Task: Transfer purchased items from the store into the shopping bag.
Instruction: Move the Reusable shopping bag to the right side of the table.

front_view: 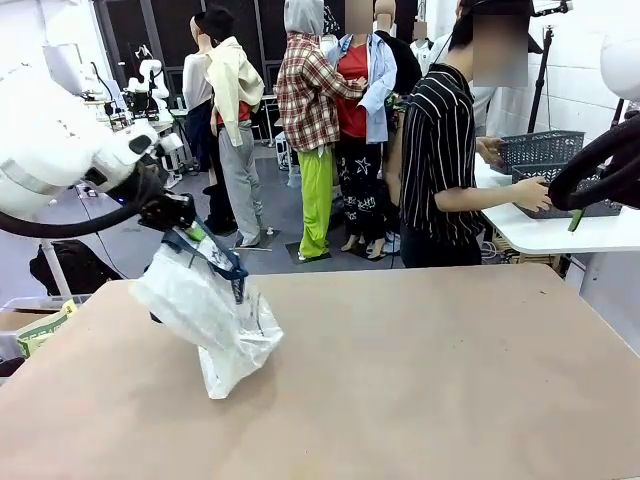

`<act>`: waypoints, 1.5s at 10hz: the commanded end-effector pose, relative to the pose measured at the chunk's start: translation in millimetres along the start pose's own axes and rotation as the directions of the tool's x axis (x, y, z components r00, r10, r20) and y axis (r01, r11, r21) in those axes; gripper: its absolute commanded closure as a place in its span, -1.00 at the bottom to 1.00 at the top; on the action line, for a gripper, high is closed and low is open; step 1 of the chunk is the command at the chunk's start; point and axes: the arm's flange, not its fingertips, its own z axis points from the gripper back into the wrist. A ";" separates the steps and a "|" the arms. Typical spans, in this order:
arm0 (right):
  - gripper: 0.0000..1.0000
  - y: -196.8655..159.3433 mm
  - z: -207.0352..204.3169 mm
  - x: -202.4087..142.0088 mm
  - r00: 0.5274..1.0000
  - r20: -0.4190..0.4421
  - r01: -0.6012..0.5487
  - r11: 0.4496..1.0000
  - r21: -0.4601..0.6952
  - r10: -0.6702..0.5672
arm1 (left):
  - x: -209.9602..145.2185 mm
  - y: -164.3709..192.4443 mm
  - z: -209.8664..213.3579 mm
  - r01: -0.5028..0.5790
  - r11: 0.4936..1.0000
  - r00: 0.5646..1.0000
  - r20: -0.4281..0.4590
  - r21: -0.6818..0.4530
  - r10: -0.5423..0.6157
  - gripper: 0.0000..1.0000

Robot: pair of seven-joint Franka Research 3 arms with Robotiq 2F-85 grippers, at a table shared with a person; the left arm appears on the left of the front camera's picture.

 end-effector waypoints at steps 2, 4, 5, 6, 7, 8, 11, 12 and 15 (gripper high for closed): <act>-1.00 -0.9 -1.4 -0.3 1.000 -0.003 -0.010 1.000 -0.005 0.010 | 7.5 15.0 53.8 -0.132 0.991 0.989 0.074 0.038 0.129 1.00; -1.00 -0.9 -1.4 -0.3 1.000 -0.003 -0.010 1.000 -0.005 0.010 | 9.5 28.0 89.0 -0.196 0.976 0.978 0.095 0.097 0.187 1.00; -1.00 -0.9 -1.4 -0.3 1.000 -0.003 -0.010 1.000 -0.005 0.010 | 12.6 42.7 106.9 -0.247 0.961 0.967 0.089 0.125 0.237 1.00; -1.00 -0.9 -1.4 -0.3 1.000 -0.003 -0.010 1.000 -0.005 0.010 | 14.4 59.5 121.0 -0.298 0.939 0.954 0.073 0.170 0.290 1.00; -1.00 -0.9 -1.4 -0.3 1.000 -0.003 -0.010 1.000 -0.005 0.010 | 12.3 77.0 131.5 -0.349 0.914 0.937 0.061 0.205 0.344 1.00; -1.00 -0.9 -1.4 -0.3 1.000 -0.003 -0.010 1.000 -0.005 0.010 | 5.9 89.9 139.8 -0.388 0.889 0.920 0.046 0.242 0.389 1.00; -1.00 -0.9 -1.4 -0.3 1.000 -0.003 -0.010 1.000 -0.005 0.010 | -20.6 109.3 141.5 -0.406 0.834 0.892 -0.034 0.375 0.450 1.00; -1.00 -0.9 -1.4 -0.3 1.000 -0.003 -0.010 1.000 -0.005 0.010 | -25.3 113.2 134.6 -0.386 0.827 0.890 -0.069 0.409 0.450 1.00; -1.00 -0.9 -1.4 -0.3 1.000 -0.003 -0.010 1.000 -0.005 0.010 | -29.6 123.9 115.9 -0.381 0.788 0.869 -0.103 0.484 0.484 0.95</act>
